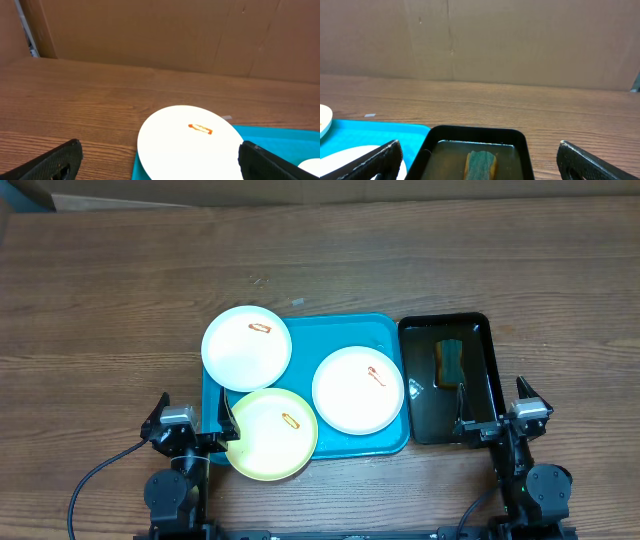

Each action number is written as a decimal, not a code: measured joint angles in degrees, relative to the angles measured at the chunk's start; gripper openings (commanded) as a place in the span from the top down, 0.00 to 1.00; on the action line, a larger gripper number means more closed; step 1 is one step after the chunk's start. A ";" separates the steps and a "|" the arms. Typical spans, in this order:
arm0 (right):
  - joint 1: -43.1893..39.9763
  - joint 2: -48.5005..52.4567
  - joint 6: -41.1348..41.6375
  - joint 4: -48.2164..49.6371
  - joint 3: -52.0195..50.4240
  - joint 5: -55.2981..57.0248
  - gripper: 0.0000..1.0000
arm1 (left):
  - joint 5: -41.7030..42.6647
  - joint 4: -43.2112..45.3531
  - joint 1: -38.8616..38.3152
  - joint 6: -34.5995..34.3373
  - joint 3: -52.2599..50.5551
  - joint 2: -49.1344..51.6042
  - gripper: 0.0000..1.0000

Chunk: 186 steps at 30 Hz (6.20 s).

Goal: Clean dirty plates on tray and stack at the side

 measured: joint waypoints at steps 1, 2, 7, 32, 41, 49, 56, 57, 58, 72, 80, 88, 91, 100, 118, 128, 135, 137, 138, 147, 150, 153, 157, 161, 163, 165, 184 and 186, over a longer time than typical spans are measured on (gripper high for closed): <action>0.02 0.00 0.02 0.04 0.00 -0.02 0.00 | 0.02 0.00 0.00 0.00 0.00 0.00 0.00; 0.02 0.00 0.00 0.04 0.00 0.00 0.00 | 0.02 0.00 0.00 0.00 0.00 0.00 0.00; 0.02 0.00 0.04 0.07 0.00 0.02 0.00 | 0.00 0.00 0.00 0.00 0.00 0.00 0.00; 0.02 0.00 0.02 0.02 0.00 0.00 0.00 | 0.00 0.00 0.00 0.00 0.00 0.00 0.00; 0.02 0.00 0.00 0.04 0.00 0.00 0.00 | 0.00 0.00 0.00 0.00 0.00 0.00 0.01; 0.00 0.00 0.02 0.04 0.00 0.00 0.00 | 0.00 0.00 0.00 0.00 0.00 0.00 0.00; 0.02 0.00 0.00 0.04 0.00 0.00 0.00 | 0.00 0.00 0.00 0.00 0.00 0.00 0.00; 0.02 0.00 0.00 0.04 0.00 0.00 0.00 | 0.00 0.00 0.00 -0.02 0.00 0.00 0.00; 0.02 0.00 0.00 0.02 0.00 -0.02 0.00 | 0.00 0.00 0.00 0.00 0.00 0.00 0.00; 0.00 0.00 0.00 0.04 0.00 0.00 0.00 | 0.02 0.00 0.00 0.00 0.00 0.00 0.00; 0.02 0.00 0.00 0.07 0.00 0.00 0.00 | 0.00 0.00 0.00 0.00 0.00 0.00 0.00; 0.02 0.00 -0.02 0.04 0.00 0.00 0.00 | 0.00 0.00 0.00 0.00 0.00 0.00 0.00; 0.02 0.00 -0.02 0.02 0.00 0.00 0.00 | 0.00 0.00 0.00 0.00 0.00 0.00 0.00; 0.02 0.00 0.00 0.07 0.00 0.00 0.00 | -1.05 -0.07 0.00 0.00 0.00 0.00 0.00; 0.00 0.00 0.04 0.00 0.00 0.00 0.00 | 1.90 -9.68 0.00 -8.81 20.35 8.85 0.00; 0.02 0.00 -0.02 0.00 0.00 -0.02 0.00 | 8.55 -43.15 0.00 -9.18 60.72 39.80 0.00; 0.02 0.00 0.02 0.00 0.00 -0.02 0.00 | 18.03 -61.44 0.00 -9.20 85.02 63.73 0.00; 0.02 0.00 0.02 0.02 0.00 0.00 0.00 | 21.64 -63.52 0.00 -9.33 86.64 67.04 0.00; 0.02 0.00 -0.02 0.00 0.00 0.00 0.00 | 23.06 -64.15 0.00 -9.40 86.82 68.46 0.00; 0.00 0.00 0.00 0.02 0.00 -0.02 0.00 | 29.07 -70.82 -1.07 -9.81 87.06 80.91 0.96; 0.02 0.00 0.00 0.04 0.00 -0.02 0.00 | 26.95 -71.06 -3.52 -9.84 86.97 83.32 0.84; 0.02 0.00 0.00 0.04 0.00 0.00 0.00 | 23.69 -71.19 -7.15 -10.84 86.49 85.20 0.46; 0.02 0.00 0.00 0.04 0.00 -0.02 0.00 | 20.61 -70.84 -11.98 -12.26 86.23 88.91 0.43; 0.00 0.00 0.00 0.02 0.00 -0.02 0.00 | 18.53 -69.92 -16.50 -13.05 86.12 92.61 0.39; 0.02 0.00 0.02 0.02 0.00 0.00 0.00 | 17.59 -68.67 -18.82 -13.38 86.12 94.05 0.39; 0.02 0.00 0.00 0.04 0.00 -0.02 0.00 | 16.98 -67.04 -21.29 -13.97 86.09 95.65 0.41; 0.00 0.00 0.00 0.04 0.00 -0.02 0.00 | 5.20 -61.09 -29.24 -18.38 86.05 113.55 0.63; 0.02 0.00 0.00 0.04 0.00 -0.04 0.00 | 5.25 -60.81 -29.24 -18.38 86.05 115.16 0.63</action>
